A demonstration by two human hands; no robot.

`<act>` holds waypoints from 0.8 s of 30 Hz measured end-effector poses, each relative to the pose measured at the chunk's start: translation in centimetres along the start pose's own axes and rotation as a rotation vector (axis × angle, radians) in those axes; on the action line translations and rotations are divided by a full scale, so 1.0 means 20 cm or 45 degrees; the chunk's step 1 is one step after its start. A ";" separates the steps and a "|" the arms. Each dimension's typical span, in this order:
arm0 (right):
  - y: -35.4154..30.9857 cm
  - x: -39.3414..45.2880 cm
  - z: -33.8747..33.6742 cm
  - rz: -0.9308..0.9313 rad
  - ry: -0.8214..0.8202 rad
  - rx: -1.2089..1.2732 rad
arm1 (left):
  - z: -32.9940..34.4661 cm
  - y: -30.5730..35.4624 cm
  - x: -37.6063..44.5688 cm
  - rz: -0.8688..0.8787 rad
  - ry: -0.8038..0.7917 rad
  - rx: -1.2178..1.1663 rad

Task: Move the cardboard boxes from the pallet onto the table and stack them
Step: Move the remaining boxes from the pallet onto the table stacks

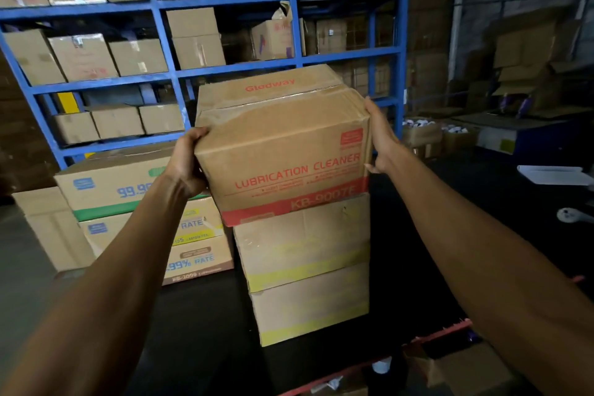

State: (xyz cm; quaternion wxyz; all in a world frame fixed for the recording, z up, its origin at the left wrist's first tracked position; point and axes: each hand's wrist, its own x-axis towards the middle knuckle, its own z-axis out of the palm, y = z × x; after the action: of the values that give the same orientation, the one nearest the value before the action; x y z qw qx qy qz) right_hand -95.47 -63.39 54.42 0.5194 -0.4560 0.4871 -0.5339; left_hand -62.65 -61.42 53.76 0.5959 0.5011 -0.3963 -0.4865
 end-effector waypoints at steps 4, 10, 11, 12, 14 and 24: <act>0.04 0.14 -0.03 -0.019 -0.078 0.016 | 0.02 -0.02 0.15 -0.055 0.042 0.029; 0.20 0.36 -0.05 -0.150 -0.031 -0.083 | 0.07 -0.09 0.20 0.045 0.023 -0.045; 0.25 0.40 -0.06 -0.201 -0.016 -0.112 | 0.07 -0.14 0.21 0.126 -0.018 -0.053; 0.32 0.42 -0.07 -0.243 -0.010 -0.148 | 0.08 -0.21 0.18 0.211 -0.043 -0.047; 0.46 0.44 -0.10 -0.289 0.015 -0.230 | 0.08 -0.38 0.11 0.375 0.031 0.052; 0.79 0.47 -0.12 -0.307 0.105 -0.467 | -0.01 -0.76 0.13 0.285 0.087 0.413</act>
State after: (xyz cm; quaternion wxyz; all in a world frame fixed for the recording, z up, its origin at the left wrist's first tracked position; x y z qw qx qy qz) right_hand -96.61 -72.37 38.27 0.3397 -0.5756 0.5388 -0.5128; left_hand -64.68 -64.35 38.71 0.5708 0.5597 -0.5021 -0.3298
